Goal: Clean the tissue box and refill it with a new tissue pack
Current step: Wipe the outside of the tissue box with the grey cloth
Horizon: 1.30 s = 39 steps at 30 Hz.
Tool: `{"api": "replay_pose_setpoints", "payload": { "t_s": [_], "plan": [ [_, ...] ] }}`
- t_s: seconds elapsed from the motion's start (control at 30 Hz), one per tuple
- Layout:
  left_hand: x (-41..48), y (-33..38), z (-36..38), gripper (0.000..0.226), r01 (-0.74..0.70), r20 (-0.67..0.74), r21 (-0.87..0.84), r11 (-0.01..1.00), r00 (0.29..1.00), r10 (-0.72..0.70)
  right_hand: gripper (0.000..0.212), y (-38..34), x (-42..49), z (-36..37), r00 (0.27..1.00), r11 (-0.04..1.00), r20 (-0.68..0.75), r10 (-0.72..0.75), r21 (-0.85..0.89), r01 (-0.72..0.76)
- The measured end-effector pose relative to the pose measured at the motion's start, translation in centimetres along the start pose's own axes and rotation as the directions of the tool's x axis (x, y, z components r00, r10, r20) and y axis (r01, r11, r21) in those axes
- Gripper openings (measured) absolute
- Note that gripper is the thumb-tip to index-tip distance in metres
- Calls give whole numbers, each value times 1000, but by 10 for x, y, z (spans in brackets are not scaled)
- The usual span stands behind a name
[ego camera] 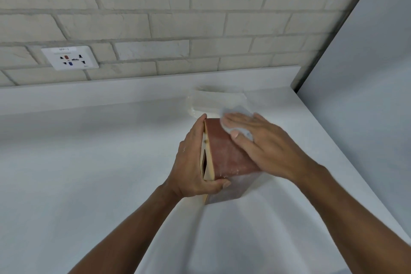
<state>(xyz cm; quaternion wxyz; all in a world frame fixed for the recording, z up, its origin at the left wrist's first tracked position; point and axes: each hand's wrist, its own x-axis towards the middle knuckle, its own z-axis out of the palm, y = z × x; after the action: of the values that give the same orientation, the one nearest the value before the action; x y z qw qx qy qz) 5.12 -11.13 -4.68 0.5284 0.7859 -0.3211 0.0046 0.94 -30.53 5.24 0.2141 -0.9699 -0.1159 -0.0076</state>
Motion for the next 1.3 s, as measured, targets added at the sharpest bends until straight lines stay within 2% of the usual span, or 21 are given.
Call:
{"api": "replay_pose_setpoints", "payload": {
  "t_s": [0.07, 0.17, 0.2, 0.33, 0.47, 0.6, 0.67, 0.73, 0.87, 1.0, 1.13, 1.17, 1.2, 1.27, 1.3],
  "plan": [
    [0, -2, 1, 132, 14, 5, -6, 1000, 1000, -14, 44, -8, 3, 0, 1000, 999, -22, 20, -31, -20],
    [5, 1, 2, 122, -17, 4, -34, 999, 1000, 17, 51, -26, -6, 15, 989, 990, 70, -127, -60, 131],
    [5, 0, 1, 120, -21, 0, -37, 999, 1000, 21, 51, -24, -8, 13, 988, 990, 92, -128, -43, 132],
    [0, -3, 1, 135, 20, 0, -20, 1000, 1000, -20, 46, -8, 1, -3, 1000, 998, 15, 27, -54, -26],
    [3, -2, 4, 121, -38, -11, -31, 999, 999, 38, 50, -27, -2, 14, 987, 990, 93, -127, -52, 132],
    [1, -3, 1, 130, -7, -2, -14, 1000, 1000, 7, 48, -13, 6, -1, 998, 998, 49, 29, -60, -26],
    [2, -4, 2, 131, -18, 2, 2, 1000, 1000, 18, 48, -21, 6, 7, 998, 993, 48, -41, -112, 46],
    [3, -5, 3, 127, -41, 11, -21, 999, 999, 41, 51, -24, -1, 14, 990, 989, 94, -107, -87, 116],
    [0, -6, 4, 139, 18, 13, -5, 1000, 1000, -18, 48, -3, 2, -1, 998, 994, 35, 47, -102, -44],
    [3, -3, 6, 130, -40, -3, -43, 998, 999, 40, 54, -20, -3, 15, 989, 987, 87, -116, -98, 125],
    [2, -7, 6, 136, 9, -1, -42, 999, 1000, -9, 47, -10, 10, 1, 998, 998, 59, 12, -57, -9],
    [1, -8, 6, 138, 2, 0, -38, 999, 1000, -2, 46, -14, 11, 3, 999, 997, 45, -4, -83, 8],
    [1, -8, 7, 136, -18, 5, -35, 999, 1000, 18, 45, -20, 9, 7, 997, 991, 49, -62, -115, 67],
    [2, -8, 8, 117, -50, -3, -49, 998, 999, 49, 48, -28, 3, 16, 982, 975, 103, -160, -137, 173],
    [3, -7, 8, 111, -47, -10, -59, 997, 999, 47, 48, -27, 3, 16, 980, 977, 118, -159, -121, 174]
  ]
}}
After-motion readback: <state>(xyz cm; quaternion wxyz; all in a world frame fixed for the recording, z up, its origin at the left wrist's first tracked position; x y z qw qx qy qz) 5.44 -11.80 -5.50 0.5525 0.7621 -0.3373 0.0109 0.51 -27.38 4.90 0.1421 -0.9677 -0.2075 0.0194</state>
